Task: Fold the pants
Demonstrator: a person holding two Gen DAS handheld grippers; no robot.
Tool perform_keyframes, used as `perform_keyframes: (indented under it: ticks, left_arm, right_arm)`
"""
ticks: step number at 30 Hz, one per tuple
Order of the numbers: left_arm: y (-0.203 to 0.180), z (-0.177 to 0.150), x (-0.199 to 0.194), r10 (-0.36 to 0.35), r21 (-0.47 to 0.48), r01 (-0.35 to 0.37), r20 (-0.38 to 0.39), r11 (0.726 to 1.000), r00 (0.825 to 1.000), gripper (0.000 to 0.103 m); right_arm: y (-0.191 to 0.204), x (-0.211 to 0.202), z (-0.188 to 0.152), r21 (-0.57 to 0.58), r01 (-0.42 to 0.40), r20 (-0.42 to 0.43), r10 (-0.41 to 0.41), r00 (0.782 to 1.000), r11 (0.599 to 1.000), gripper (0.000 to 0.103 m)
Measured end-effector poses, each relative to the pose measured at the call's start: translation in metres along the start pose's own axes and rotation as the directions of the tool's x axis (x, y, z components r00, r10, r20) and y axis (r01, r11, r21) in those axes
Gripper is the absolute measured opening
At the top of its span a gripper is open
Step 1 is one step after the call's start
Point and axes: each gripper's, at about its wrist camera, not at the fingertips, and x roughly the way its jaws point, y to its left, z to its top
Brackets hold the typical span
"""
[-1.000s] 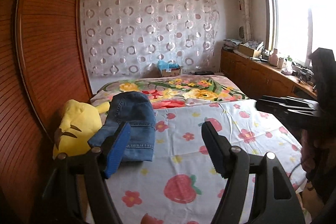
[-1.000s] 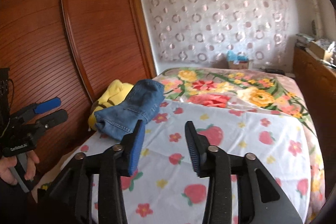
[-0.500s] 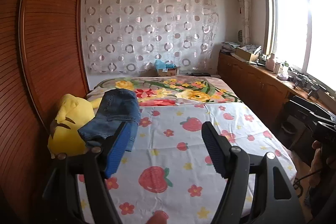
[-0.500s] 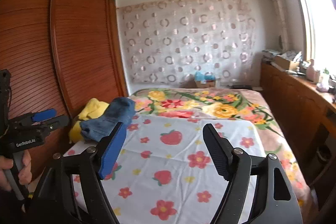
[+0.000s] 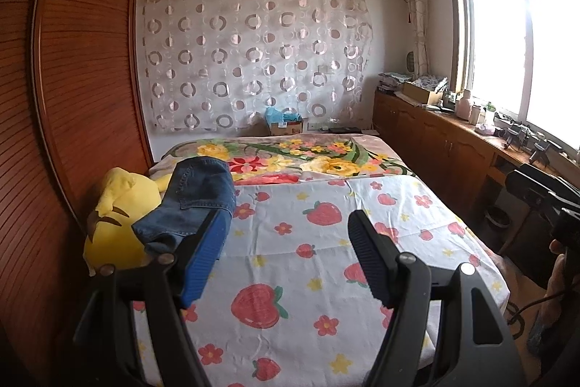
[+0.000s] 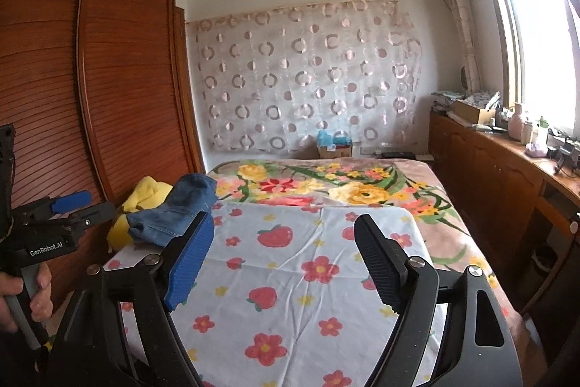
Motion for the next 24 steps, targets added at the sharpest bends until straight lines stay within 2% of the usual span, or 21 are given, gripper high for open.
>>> perform_keyframes:
  ticks: [24]
  left_arm:
    - [-0.0025,-0.0038,-0.0048,0.002,-0.004,-0.002,0.005,1.0,1.0,0.07]
  right_arm:
    - [-0.0045,-0.0042,-0.0035,-0.001,0.014,0.0,-0.014,1.0,1.0,0.082]
